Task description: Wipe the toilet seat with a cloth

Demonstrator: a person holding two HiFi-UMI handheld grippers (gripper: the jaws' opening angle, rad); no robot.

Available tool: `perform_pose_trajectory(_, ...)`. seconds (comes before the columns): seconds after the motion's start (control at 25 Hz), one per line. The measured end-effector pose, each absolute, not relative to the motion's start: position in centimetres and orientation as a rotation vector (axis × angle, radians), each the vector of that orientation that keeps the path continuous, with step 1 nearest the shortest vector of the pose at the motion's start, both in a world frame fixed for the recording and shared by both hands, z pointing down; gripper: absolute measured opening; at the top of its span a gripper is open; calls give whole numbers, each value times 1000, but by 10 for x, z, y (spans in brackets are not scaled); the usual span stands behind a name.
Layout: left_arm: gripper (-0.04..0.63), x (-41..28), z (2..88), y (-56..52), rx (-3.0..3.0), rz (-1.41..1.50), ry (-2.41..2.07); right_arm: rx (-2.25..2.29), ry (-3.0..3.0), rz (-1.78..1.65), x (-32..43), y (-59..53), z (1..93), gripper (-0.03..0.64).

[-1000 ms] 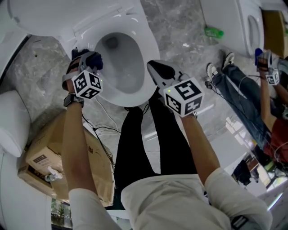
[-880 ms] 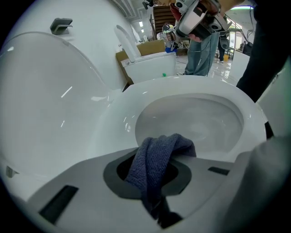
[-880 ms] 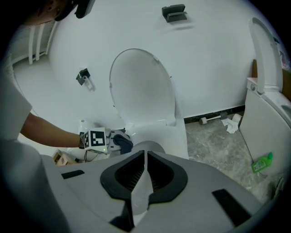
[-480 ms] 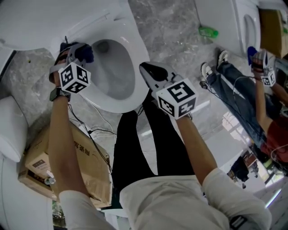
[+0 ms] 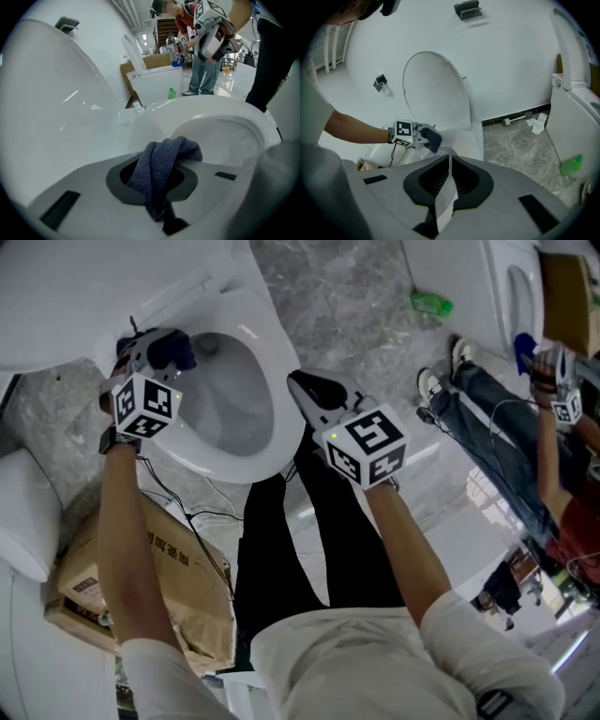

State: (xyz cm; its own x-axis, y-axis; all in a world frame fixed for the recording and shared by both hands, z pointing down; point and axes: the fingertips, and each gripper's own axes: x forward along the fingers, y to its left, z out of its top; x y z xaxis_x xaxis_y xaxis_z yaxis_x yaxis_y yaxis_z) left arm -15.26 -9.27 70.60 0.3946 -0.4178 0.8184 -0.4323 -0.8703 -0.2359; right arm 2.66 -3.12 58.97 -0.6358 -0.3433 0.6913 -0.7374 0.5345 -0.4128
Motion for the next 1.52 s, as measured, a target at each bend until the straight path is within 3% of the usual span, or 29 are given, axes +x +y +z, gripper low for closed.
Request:
perform_pose_trajectory(0.72,38,-81,684,-132,2626,1141,-999,930,-2244,942,61,-49,578,41)
perform_pose_trajectory(1.16,34,-65,589,-123,2426,509,-1286,1025,-2287,865,86,-37,543,41)
perform_pose_trajectory(1.52,34,-82,504,-68,2327,318,-1406,1084,-2369,736,79,-34,481,41)
